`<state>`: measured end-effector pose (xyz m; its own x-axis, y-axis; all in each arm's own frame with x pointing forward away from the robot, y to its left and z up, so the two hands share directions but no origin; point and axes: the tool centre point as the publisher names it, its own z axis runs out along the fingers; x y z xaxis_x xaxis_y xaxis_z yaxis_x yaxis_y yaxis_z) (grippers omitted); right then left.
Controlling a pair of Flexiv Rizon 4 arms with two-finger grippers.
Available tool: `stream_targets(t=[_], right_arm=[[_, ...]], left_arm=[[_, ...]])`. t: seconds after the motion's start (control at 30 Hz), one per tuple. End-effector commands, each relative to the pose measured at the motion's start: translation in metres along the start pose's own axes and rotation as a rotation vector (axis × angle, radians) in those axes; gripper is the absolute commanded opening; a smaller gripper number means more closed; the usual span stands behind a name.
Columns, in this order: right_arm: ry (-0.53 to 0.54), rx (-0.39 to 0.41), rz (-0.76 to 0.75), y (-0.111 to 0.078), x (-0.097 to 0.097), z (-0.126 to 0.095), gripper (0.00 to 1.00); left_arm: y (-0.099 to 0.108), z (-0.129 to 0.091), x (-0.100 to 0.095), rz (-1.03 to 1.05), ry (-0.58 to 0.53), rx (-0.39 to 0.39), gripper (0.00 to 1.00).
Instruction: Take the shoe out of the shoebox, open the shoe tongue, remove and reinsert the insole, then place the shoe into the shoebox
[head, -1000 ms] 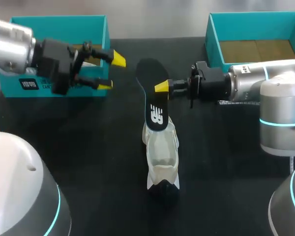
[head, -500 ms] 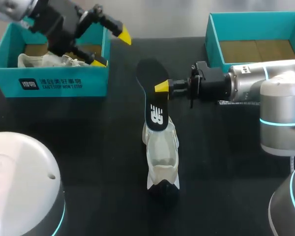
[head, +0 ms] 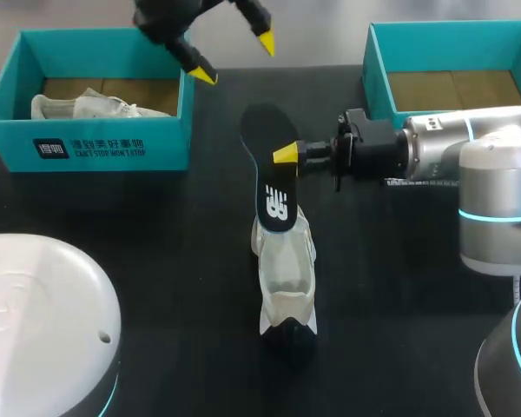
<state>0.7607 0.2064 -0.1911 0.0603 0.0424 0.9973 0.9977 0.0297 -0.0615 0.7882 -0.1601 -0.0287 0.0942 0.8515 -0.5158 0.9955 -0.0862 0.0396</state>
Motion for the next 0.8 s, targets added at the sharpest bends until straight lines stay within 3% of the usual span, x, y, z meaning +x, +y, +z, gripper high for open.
stream_targets(t=[0.03,0.17,0.4,0.57,0.8], right_arm=[[-0.004,0.0,0.001,0.0,0.0,0.001,0.0],[-0.004,0.0,0.001,0.0,0.0,0.001,0.0],[-0.004,0.0,0.001,0.0,0.0,0.001,0.0],[-0.004,0.0,0.001,0.0,0.0,0.001,0.0],[-0.004,0.0,0.001,0.0,0.0,0.001,0.0]], left_arm=[[0.012,0.014,-0.015,0.016,0.441,0.05,1.0],[0.013,0.019,-0.019,0.01,0.5,0.025,1.0],[0.005,0.015,-0.022,-0.075,0.487,-0.04,1.0],[0.005,0.005,-0.017,-0.148,0.365,-0.062,1.0],[-0.001,0.005,0.014,-0.25,0.057,0.0,1.0]])
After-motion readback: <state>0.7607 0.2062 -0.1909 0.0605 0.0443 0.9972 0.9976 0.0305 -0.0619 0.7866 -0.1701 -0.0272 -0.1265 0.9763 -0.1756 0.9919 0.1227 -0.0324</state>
